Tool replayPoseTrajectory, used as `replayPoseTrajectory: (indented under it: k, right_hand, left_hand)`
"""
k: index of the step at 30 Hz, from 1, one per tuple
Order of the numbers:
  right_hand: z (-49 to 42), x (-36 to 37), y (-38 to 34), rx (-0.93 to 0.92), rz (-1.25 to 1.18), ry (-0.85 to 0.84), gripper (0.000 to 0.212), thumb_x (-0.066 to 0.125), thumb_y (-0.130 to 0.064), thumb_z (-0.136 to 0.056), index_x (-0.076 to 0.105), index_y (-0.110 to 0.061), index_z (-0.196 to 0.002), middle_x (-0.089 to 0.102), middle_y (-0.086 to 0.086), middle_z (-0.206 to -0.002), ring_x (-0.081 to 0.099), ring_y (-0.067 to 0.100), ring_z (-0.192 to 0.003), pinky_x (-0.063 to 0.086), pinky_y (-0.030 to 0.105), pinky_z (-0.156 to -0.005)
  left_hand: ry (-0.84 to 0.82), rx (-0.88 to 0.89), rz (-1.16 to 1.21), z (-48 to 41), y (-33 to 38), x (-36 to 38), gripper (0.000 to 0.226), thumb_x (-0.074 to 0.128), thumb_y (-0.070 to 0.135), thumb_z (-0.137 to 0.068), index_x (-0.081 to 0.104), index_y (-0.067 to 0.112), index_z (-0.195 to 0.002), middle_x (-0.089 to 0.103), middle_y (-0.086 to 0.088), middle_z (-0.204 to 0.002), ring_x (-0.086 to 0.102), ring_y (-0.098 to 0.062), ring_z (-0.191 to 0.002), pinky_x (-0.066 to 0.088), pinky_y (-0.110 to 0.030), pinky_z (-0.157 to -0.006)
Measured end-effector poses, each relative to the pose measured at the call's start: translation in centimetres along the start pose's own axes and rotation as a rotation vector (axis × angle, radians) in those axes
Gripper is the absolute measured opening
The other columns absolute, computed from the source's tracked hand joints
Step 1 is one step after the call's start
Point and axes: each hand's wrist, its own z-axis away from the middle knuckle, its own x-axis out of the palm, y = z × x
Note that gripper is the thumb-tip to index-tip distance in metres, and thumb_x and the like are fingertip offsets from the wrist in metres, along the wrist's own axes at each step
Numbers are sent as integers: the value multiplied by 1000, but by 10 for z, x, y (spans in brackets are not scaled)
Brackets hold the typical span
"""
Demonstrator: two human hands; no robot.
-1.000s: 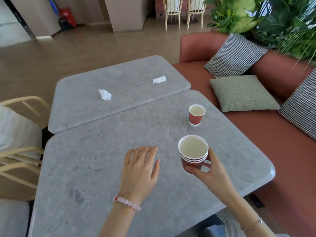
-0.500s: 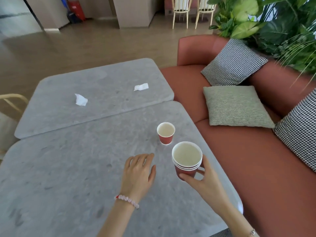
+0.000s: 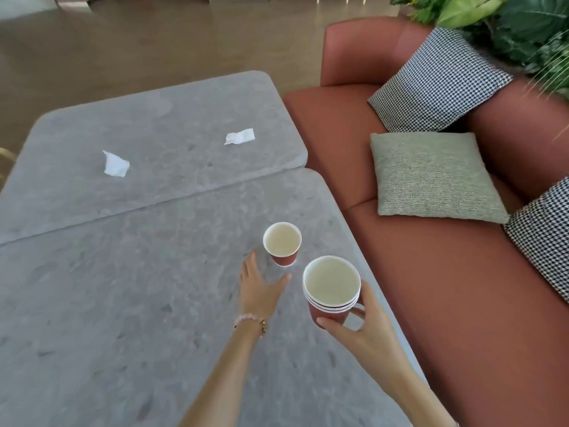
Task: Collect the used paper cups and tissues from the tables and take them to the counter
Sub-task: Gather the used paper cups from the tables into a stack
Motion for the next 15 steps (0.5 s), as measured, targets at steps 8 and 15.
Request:
replayPoseTrajectory:
  k: [8,15]
  right_hand:
    - [-14,4,-2,23,9,-1,65,84,-27,-67,46,-42,-117,56,-35,-110,54,-13,-101,43,3,-77]
    - [-21,-1,1,40,23,20,65,84,-27,-66,45,-47,-114,58,-28,-113,54,-12,-101,43,4,-76]
  left_hand:
    - [31,-8,387,-32,17,23,83,84,34,-50,45,22,-121,56,-4,-120,56,-21,-110,47,-47,-93]
    - [58,-53,482,-36,24,27,63,81,28,-55,52,22,-111,63,-4,-110,63,-20,-97,51,-47,-86]
